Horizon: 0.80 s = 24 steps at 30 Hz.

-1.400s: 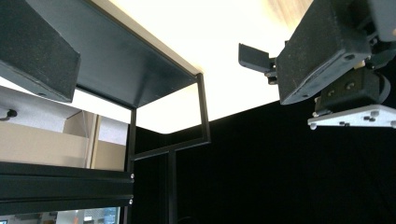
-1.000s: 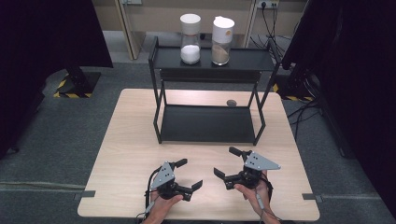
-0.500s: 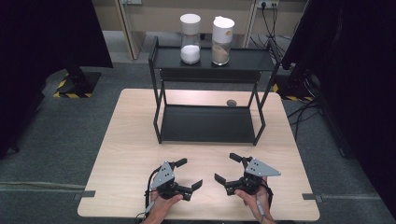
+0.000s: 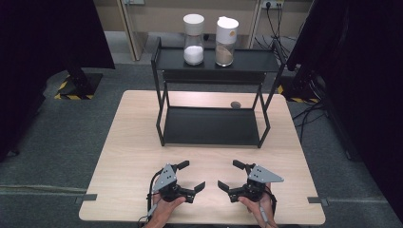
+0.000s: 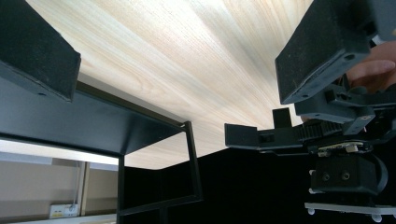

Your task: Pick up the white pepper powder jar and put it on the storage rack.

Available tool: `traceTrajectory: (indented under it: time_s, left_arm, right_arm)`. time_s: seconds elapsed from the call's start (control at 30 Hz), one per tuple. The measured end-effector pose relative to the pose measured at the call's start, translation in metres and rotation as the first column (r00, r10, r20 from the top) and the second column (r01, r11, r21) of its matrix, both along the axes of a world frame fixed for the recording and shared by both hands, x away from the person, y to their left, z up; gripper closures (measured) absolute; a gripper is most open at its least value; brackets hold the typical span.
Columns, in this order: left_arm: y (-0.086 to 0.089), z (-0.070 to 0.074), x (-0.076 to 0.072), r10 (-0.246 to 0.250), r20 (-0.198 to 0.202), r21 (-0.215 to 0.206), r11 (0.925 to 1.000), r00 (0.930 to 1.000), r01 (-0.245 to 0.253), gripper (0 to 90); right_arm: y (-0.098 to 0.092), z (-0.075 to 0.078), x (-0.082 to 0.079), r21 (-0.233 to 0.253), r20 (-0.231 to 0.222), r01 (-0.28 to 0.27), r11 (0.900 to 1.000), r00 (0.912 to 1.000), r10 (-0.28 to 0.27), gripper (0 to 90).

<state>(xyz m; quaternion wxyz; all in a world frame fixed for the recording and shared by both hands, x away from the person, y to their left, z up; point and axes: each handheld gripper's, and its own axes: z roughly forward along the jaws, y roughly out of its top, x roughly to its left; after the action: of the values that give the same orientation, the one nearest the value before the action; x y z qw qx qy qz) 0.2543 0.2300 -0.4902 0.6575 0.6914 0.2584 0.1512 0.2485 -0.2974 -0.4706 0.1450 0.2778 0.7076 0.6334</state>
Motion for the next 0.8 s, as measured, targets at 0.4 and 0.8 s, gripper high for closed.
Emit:
traceTrajectory:
  time_s: [0.4, 0.8]
  left_arm:
    - [0.0014, -0.0008, -0.0004, -0.005, -0.003, -0.005, 1.0000, 1.0000, 0.005, 0.8]
    - [0.0018, -0.0019, 0.0004, -0.006, -0.011, -0.006, 1.0000, 0.9999, 0.006, 1.1]
  right_arm:
    - [0.0003, -0.0022, 0.0001, -0.003, -0.014, 0.008, 1.000, 0.9999, -0.008, 0.4]
    - [-0.0017, -0.0027, 0.0006, 0.004, -0.020, 0.017, 1.000, 0.9997, -0.017, 0.4]
